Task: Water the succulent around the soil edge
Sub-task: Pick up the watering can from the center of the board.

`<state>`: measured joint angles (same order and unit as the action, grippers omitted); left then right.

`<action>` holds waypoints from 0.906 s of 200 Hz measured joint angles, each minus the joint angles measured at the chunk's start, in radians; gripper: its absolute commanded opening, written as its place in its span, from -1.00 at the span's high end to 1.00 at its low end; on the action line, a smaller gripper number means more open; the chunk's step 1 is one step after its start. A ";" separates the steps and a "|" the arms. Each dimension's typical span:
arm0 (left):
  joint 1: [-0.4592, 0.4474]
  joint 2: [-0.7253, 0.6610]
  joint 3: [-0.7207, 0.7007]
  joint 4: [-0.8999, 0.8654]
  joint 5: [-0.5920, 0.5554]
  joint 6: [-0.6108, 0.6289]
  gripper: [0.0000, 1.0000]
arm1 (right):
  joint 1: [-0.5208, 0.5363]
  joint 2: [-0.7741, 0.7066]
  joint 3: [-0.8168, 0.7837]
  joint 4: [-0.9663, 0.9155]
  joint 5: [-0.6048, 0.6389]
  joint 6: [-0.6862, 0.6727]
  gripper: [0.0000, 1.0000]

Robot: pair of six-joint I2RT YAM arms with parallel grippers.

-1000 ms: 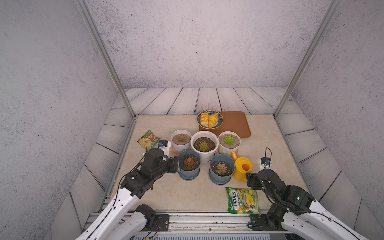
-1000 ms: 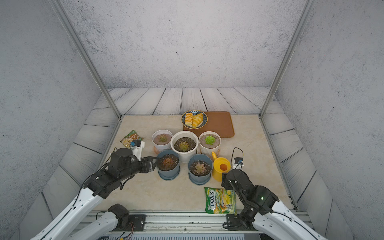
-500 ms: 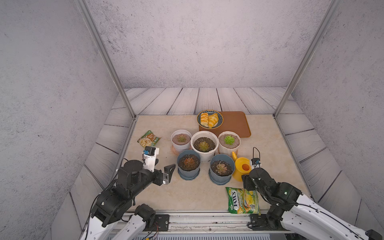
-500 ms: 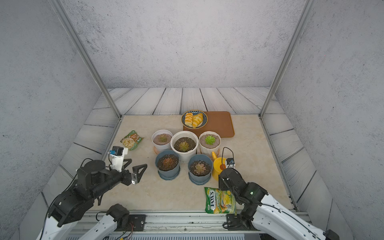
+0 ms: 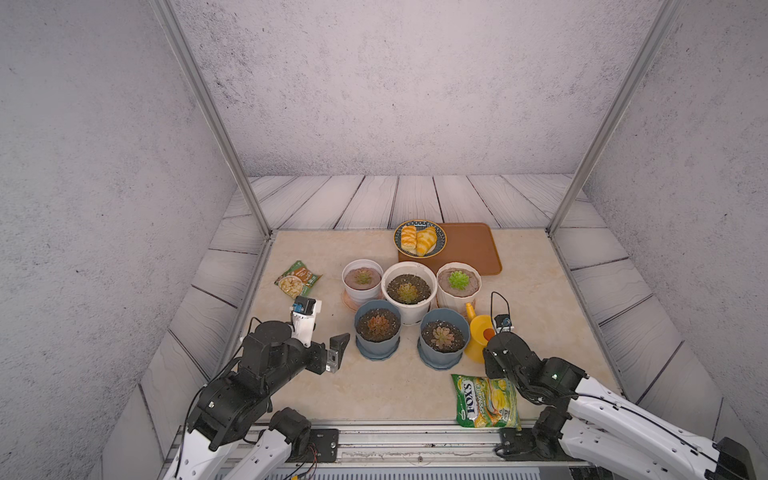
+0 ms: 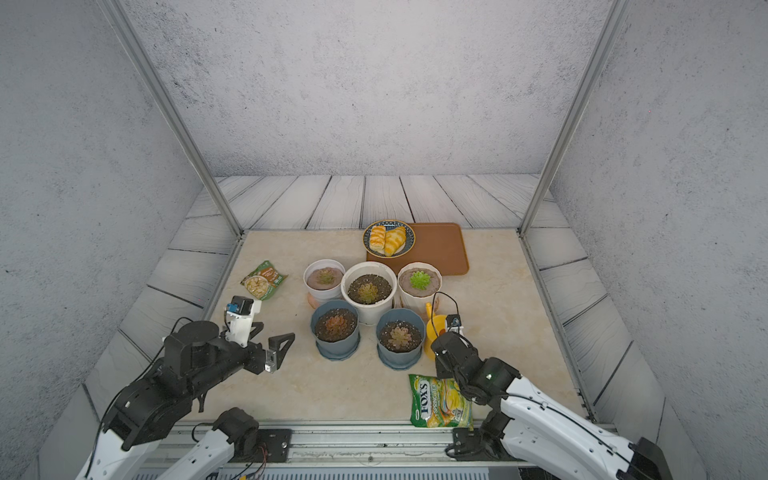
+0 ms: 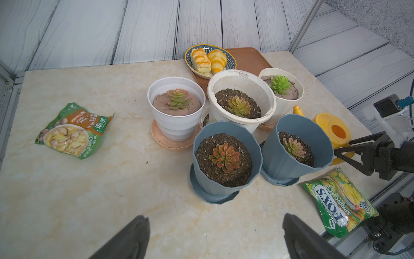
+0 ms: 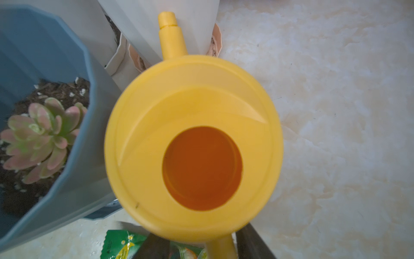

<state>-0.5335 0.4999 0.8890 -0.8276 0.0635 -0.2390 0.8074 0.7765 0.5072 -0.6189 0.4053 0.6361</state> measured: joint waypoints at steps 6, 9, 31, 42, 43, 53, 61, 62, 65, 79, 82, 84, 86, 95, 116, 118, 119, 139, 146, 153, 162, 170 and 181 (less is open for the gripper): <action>0.000 0.000 0.000 0.000 -0.001 0.000 -0.97 | 0.000 0.000 -0.001 0.002 0.000 0.002 0.13; 0.000 0.000 0.000 0.000 -0.001 0.000 -0.97 | 0.000 -0.001 -0.002 0.002 0.001 0.004 0.14; 0.000 0.000 0.000 0.000 -0.007 0.000 -0.97 | 0.000 -0.010 -0.009 0.002 0.010 0.013 0.18; 0.000 0.000 0.000 0.000 -0.009 0.000 -0.97 | 0.000 -0.016 -0.012 0.001 0.014 0.017 0.19; 0.000 0.000 0.000 0.000 -0.009 0.000 -0.97 | 0.000 -0.016 -0.012 0.000 0.014 0.017 0.19; 0.000 0.000 0.000 0.000 -0.010 0.000 -0.97 | 0.000 -0.019 -0.012 0.000 0.016 0.019 0.20; 0.000 0.000 0.000 0.000 -0.011 0.000 -0.97 | 0.000 -0.019 -0.012 0.000 0.016 0.019 0.21; 0.000 0.000 0.000 0.000 -0.011 0.000 -0.97 | 0.000 -0.019 -0.012 0.000 0.016 0.019 0.21; 0.000 0.000 0.000 0.000 -0.011 0.000 -0.97 | 0.000 -0.019 -0.012 0.000 0.016 0.019 0.22; 0.000 0.000 0.000 0.000 -0.011 0.000 -0.97 | 0.000 -0.019 -0.013 0.000 0.016 0.021 0.28; 0.000 0.000 0.000 0.000 -0.011 0.000 -0.97 | 0.000 -0.019 -0.013 0.000 0.016 0.021 0.29; 0.000 0.000 0.000 0.000 -0.011 -0.001 -0.97 | 0.000 -0.019 -0.013 0.000 0.016 0.021 0.30; 0.000 0.000 0.000 0.000 -0.012 0.000 -0.97 | 0.000 -0.019 -0.013 0.000 0.016 0.023 0.32; 0.000 0.000 0.000 0.000 -0.012 0.000 -0.97 | 0.000 -0.019 -0.013 0.000 0.016 0.025 0.37; 0.000 0.000 0.000 0.000 -0.012 -0.001 -0.97 | 0.000 -0.018 -0.013 0.000 0.016 0.032 0.47; 0.000 0.000 0.000 0.000 -0.012 -0.001 -0.97 | 0.000 -0.018 -0.013 0.000 0.016 0.034 0.50; 0.000 0.000 0.000 0.000 -0.012 -0.001 -0.97 | 0.000 -0.018 -0.013 0.000 0.016 0.035 0.51; 0.000 0.000 0.000 0.000 -0.011 -0.001 -0.97 | 0.000 -0.019 -0.013 -0.005 0.025 0.050 0.99; 0.000 0.000 0.000 0.000 -0.011 -0.001 -0.97 | -0.001 -0.021 -0.013 -0.012 0.030 0.053 1.00; 0.000 0.000 0.000 0.000 -0.011 -0.001 -0.97 | -0.002 -0.024 -0.011 -0.023 0.038 0.064 1.00; 0.000 0.000 0.000 0.000 -0.011 -0.001 -0.97 | -0.002 -0.029 -0.006 -0.046 0.047 0.075 1.00; 0.000 0.000 0.000 0.000 -0.011 -0.001 -0.97 | -0.002 -0.034 0.001 -0.074 0.057 0.086 1.00; 0.000 0.000 0.000 0.000 -0.010 -0.002 -0.97 | -0.002 -0.047 0.013 -0.112 0.069 0.102 1.00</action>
<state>-0.5335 0.4999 0.8890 -0.8272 0.0536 -0.2409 0.8055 0.7300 0.5198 -0.7311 0.4740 0.7380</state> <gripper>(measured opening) 0.984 0.148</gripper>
